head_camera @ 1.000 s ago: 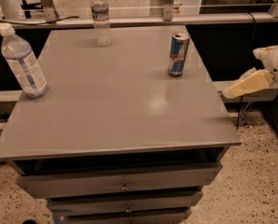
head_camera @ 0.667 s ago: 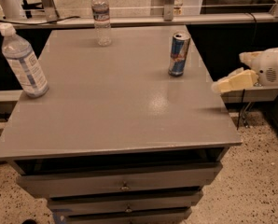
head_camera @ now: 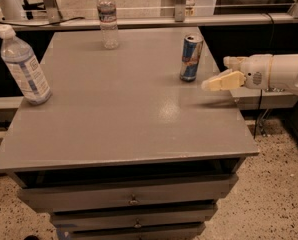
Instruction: Knock redbull can over
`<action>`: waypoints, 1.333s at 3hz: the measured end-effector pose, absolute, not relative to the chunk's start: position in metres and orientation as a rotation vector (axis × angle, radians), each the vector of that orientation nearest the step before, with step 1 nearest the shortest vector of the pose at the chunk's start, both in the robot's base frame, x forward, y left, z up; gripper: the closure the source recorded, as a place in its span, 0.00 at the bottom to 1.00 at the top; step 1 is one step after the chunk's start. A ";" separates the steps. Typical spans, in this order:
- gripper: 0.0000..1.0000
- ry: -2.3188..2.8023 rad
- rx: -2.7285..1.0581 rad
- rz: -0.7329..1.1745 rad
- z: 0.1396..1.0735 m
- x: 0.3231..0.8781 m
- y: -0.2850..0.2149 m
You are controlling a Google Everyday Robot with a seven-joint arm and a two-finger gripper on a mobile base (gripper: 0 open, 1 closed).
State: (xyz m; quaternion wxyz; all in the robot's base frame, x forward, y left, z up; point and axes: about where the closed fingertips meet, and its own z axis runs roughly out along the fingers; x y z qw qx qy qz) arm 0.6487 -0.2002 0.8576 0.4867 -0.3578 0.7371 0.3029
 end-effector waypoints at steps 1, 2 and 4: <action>0.00 1.675 -0.885 0.814 0.867 0.662 -0.173; 0.00 1.578 -0.902 0.870 0.879 0.668 -0.148; 0.00 1.482 -0.936 0.967 0.906 0.651 -0.105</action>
Offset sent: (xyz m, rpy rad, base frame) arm 0.0238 0.0751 0.0361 0.2276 -0.1737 0.1700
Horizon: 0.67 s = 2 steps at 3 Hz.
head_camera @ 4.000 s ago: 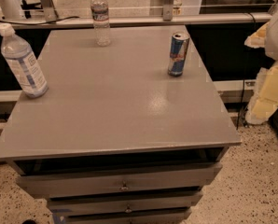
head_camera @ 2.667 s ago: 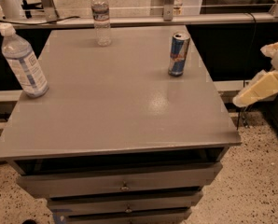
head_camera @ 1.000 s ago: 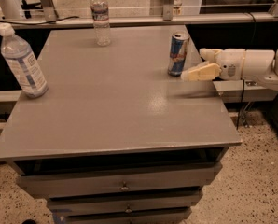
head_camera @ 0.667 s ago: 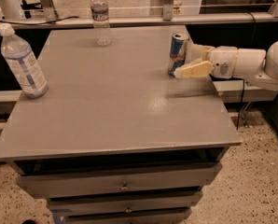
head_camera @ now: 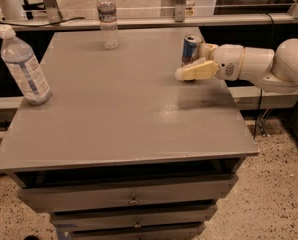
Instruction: Knock redbull can over
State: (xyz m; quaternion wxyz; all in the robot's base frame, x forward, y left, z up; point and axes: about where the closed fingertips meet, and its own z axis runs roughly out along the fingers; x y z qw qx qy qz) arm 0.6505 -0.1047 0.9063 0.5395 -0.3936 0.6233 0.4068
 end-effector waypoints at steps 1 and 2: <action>0.00 1.461 -0.950 1.012 0.923 0.632 -0.084; 0.00 1.433 -0.953 1.079 0.939 0.617 -0.068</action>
Offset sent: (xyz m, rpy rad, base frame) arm -0.0526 0.0496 0.0517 0.1123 0.0404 0.1310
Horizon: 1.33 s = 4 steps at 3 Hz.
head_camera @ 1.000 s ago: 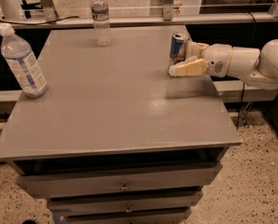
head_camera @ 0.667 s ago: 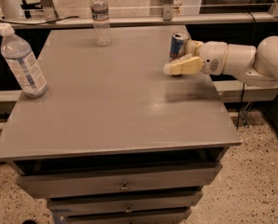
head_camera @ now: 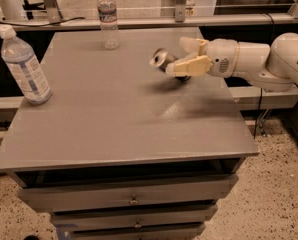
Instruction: Knock redbull can over
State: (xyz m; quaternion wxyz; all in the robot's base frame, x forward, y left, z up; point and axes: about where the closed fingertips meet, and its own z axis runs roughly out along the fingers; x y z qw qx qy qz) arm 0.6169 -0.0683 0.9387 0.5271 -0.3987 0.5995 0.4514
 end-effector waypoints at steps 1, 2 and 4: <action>0.00 1.406 -0.958 1.124 0.951 0.604 -0.059; 0.00 1.395 -0.968 1.123 0.953 0.597 -0.059; 0.00 1.445 -0.999 0.988 0.938 0.594 -0.112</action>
Offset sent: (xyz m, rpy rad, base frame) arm -0.0274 0.0026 0.0165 0.0282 -0.0201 0.0380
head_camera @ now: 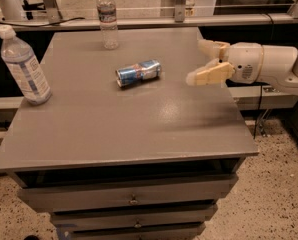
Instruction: Knock redbull can over
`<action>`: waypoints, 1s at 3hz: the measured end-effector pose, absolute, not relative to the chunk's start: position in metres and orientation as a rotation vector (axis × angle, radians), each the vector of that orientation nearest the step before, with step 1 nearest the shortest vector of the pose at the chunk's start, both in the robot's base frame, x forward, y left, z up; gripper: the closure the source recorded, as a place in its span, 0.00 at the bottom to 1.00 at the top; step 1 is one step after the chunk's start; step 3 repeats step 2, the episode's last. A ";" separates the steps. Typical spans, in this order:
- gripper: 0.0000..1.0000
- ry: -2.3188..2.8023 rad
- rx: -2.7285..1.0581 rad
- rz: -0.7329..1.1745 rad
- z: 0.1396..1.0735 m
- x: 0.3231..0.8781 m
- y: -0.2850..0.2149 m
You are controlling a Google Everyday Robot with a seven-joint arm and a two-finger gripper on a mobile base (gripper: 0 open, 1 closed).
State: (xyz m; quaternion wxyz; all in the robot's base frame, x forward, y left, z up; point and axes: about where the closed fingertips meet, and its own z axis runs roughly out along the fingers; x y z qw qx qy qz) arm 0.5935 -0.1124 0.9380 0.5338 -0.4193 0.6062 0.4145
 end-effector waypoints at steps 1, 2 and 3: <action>0.00 1.450 -1.044 0.927 0.933 0.593 -0.139; 0.00 1.449 -1.049 0.924 0.933 0.593 -0.140; 0.00 1.449 -1.049 0.924 0.933 0.593 -0.140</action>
Offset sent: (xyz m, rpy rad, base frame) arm -0.0005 -0.0244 -0.0048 -0.0480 -0.0323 -0.0067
